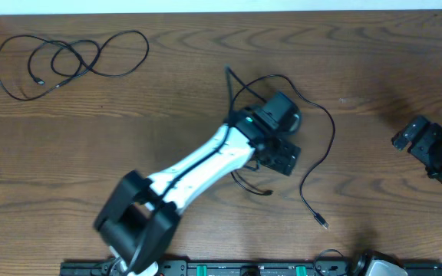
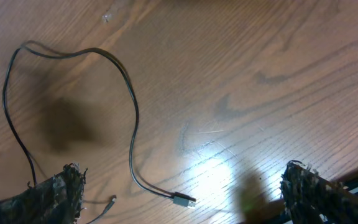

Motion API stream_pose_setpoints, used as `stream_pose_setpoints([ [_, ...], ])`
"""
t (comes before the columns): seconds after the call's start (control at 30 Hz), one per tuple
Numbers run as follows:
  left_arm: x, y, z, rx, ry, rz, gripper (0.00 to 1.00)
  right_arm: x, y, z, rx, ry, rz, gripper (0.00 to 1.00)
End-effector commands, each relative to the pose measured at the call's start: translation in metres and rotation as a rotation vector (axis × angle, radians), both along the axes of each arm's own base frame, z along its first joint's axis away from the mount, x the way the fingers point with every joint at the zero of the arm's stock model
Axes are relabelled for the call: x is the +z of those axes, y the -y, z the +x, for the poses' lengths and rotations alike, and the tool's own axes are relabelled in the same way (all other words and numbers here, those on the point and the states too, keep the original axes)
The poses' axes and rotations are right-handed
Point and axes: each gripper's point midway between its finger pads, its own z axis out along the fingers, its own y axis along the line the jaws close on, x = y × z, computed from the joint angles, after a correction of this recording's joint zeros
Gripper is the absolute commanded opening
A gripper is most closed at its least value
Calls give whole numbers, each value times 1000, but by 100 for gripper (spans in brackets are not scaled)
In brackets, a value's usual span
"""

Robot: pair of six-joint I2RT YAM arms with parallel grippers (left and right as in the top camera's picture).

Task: Untangle cables
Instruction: 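Move the left gripper right and grasp the black cable near its connector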

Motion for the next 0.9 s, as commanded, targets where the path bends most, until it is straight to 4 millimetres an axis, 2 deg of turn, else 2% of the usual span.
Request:
stream_pose_setpoints([
  [0.0,-28,16,-17,-4,-69,20,75,2,2,0,5,4,-10,99],
  [0.13,-43,33,-32,-22,-87,27,75,2,2,0,5,4,-10,99],
  [0.23,-44,43,-43,-57,-73,18,75,2,2,0,5,4,-10,99],
  [0.33,-43,52,-43,-59,-49,1,75,2,2,0,5,4,-10,99],
  [0.47,-53,49,-30,25,7,54,75,2,2,0,5,4,-10,99],
  [0.6,-63,52,-31,17,17,66,74,2,2,0,5,4,-10,99],
  [0.8,-74,52,-29,14,88,121,64,2,2,0,5,4,-10,99],
  [0.87,-80,53,-33,3,96,139,64,2,2,0,5,4,-10,99],
])
